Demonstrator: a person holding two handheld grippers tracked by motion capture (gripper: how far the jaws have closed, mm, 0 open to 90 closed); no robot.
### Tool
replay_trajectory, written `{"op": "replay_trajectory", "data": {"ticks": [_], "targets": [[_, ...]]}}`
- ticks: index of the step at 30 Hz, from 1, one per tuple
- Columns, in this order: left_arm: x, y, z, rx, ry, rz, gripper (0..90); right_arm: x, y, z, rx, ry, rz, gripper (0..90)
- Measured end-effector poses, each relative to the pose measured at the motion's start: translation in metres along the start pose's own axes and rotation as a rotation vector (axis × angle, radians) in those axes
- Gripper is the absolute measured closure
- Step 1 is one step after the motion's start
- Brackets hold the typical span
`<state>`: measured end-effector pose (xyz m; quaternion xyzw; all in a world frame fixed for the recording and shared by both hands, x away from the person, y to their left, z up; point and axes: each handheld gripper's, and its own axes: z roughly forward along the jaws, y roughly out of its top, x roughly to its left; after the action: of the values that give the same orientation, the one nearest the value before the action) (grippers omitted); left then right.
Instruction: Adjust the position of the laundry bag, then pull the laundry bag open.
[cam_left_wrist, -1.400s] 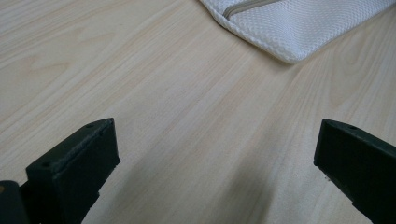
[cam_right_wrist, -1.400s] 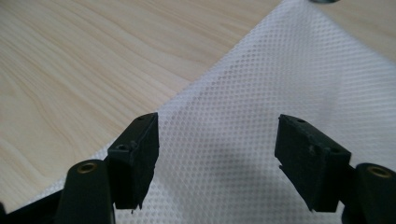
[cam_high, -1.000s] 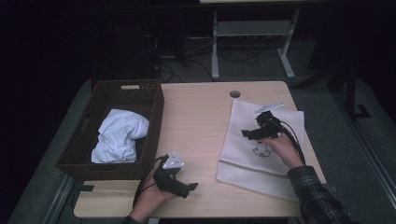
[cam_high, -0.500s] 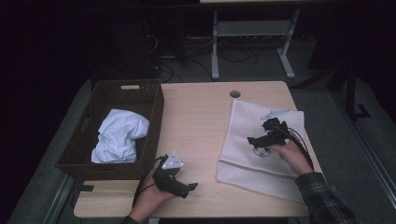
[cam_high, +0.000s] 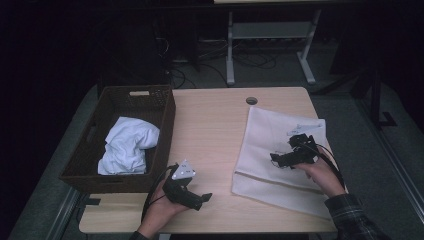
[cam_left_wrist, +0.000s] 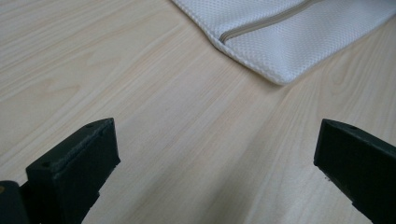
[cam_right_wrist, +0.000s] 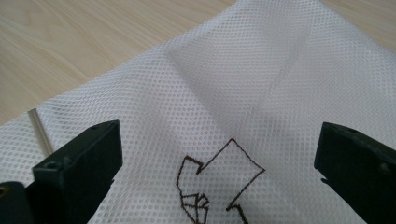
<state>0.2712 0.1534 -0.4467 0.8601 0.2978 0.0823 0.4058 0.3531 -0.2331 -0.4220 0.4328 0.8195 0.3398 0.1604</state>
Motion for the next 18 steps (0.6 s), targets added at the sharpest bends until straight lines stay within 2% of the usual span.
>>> {"op": "replay_trajectory", "data": {"ticks": [6, 10, 16, 18], "targets": [[-0.001, -0.001, 0.0, 0.003, 0.015, 0.022, 0.0, -0.004, -0.008, -0.009, -0.007, 0.016, 0.034, 0.3], [0.0, -0.001, 0.0, 0.001, 0.018, 0.021, 0.0, -0.01, -0.021, -0.02, -0.031, 0.059, 0.074, 0.3], [-0.001, -0.002, 0.002, 0.01, 0.011, 0.025, 0.0, -0.012, -0.035, -0.031, -0.034, 0.068, 0.079, 0.3], [-0.001, -0.003, 0.003, 0.015, 0.008, 0.024, 0.0, -0.012, -0.041, -0.037, -0.02, 0.051, 0.076, 0.3]]}}
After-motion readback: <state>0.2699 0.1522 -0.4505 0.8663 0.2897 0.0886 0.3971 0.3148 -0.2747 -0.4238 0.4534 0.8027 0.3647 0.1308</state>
